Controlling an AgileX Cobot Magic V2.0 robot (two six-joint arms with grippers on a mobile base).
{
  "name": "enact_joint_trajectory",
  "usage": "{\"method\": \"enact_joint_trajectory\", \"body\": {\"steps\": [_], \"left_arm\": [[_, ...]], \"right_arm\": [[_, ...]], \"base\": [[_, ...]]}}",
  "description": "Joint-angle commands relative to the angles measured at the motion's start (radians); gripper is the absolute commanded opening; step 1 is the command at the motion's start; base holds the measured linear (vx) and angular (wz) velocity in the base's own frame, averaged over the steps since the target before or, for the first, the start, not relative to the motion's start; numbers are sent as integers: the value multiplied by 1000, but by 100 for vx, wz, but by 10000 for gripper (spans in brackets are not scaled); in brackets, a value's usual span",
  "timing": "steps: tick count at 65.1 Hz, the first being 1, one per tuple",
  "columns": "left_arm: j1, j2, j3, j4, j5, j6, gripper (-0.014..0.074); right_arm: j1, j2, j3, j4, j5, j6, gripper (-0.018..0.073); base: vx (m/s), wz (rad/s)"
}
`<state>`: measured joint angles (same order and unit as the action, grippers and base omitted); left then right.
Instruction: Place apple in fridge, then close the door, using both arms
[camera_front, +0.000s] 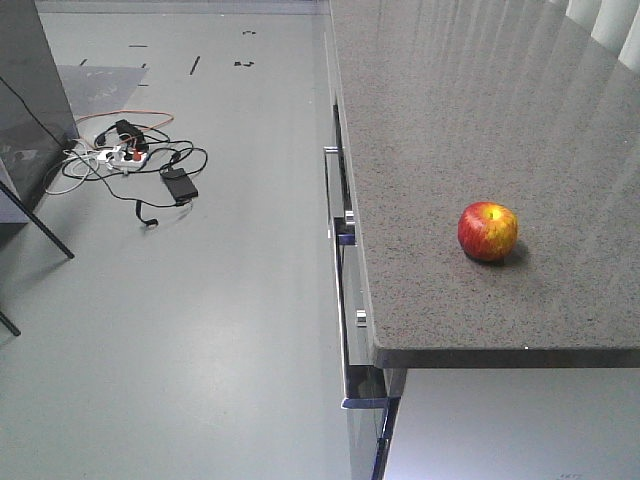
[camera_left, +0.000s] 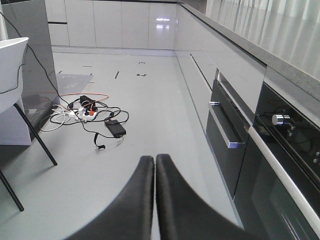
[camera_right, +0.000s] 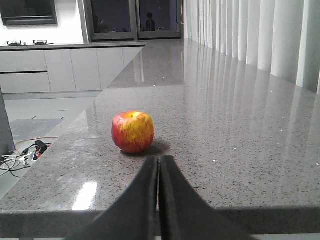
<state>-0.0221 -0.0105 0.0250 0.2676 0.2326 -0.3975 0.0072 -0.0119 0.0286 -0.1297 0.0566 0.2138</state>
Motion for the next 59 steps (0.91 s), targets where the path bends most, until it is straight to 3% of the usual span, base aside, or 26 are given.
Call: {"method": "enact_joint_trajectory", "body": {"steps": [1, 59], "left_arm": [[2, -15, -19, 2, -75, -1, -7], [2, -15, -19, 2, -75, -1, -7]], "right_arm": [[2, -2, 3, -11, -73, -10, -3], [2, -2, 3, -11, -80, -10, -3]], "base": [[0, 0], [0, 0]]}}
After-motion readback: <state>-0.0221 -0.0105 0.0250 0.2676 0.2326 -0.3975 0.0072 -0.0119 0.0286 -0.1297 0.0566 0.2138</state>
